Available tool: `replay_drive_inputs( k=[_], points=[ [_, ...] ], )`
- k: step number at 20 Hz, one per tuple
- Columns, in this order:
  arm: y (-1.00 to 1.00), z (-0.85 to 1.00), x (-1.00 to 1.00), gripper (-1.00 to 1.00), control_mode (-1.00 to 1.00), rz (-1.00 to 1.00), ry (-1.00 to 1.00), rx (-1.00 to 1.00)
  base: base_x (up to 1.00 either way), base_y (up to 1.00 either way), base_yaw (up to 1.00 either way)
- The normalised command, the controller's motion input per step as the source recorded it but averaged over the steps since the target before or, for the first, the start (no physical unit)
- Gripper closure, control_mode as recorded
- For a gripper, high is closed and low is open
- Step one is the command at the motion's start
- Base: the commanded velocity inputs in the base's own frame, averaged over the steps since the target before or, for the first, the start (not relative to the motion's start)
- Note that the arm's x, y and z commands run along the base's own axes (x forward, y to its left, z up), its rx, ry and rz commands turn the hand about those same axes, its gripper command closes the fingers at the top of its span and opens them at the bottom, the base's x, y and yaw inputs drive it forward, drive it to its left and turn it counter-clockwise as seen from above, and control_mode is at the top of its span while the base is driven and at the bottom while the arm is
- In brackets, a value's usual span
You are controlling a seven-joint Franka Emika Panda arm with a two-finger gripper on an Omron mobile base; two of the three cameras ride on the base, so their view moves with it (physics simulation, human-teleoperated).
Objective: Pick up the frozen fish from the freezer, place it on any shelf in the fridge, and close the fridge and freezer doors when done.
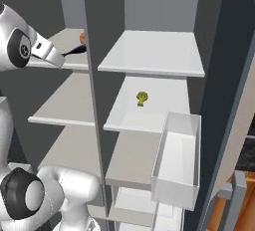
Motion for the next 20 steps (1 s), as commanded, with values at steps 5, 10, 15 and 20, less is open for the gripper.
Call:
replay_drive_inputs(
  k=[5, 10, 15, 20],
  points=[
    [0.05, 0.00, 0.75, -1.00, -1.00, -0.09, 0.03, 0.00, 0.00, 0.00, 0.00],
    [-0.05, -0.04, 0.77, -1.00, -1.00, -0.01, 0.02, 0.00, 0.00, 0.00, 0.00],
    [-0.14, -0.22, 0.50, -1.00, -1.00, 0.00, 0.03, 0.00, 0.00, 0.00, 0.00],
    [-0.11, -0.17, 0.44, -1.00, -1.00, 0.00, 0.00, 0.00, 0.00, 0.00, 0.00]
  ],
)
